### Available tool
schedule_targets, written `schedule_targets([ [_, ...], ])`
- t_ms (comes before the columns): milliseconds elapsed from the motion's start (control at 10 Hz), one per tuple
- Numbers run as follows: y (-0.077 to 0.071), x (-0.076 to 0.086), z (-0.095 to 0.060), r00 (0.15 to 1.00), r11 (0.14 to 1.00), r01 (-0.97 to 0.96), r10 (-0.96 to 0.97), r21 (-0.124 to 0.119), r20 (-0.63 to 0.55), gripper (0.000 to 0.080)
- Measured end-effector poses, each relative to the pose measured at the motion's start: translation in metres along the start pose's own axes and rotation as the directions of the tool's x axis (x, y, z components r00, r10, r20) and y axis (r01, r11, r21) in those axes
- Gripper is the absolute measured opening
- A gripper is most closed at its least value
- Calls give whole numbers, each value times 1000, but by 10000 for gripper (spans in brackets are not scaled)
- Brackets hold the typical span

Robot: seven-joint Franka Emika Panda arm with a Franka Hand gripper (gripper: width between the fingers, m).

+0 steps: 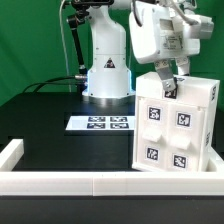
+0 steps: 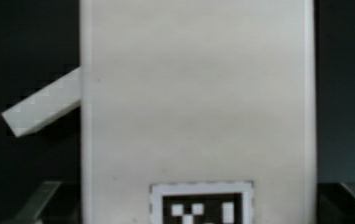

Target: Assemble cabinet

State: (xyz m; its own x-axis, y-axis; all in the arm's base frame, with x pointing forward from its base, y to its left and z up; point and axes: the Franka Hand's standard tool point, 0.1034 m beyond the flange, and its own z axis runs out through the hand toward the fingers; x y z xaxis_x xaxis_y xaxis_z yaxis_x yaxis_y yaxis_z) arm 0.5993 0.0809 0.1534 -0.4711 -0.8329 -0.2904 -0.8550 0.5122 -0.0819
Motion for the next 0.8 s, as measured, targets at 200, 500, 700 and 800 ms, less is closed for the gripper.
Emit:
schedule_targets([
  [200, 1, -1, 0, 1000, 1000, 8, -8, -2, 0, 749],
  [500, 5, -14, -11, 1000, 1000, 10, -10, 6, 24, 796],
  [700, 6, -30, -29, 998, 1000, 12, -14, 23, 56, 798],
  [800, 8, -42, -41, 997, 999, 22, -24, 32, 74, 797],
])
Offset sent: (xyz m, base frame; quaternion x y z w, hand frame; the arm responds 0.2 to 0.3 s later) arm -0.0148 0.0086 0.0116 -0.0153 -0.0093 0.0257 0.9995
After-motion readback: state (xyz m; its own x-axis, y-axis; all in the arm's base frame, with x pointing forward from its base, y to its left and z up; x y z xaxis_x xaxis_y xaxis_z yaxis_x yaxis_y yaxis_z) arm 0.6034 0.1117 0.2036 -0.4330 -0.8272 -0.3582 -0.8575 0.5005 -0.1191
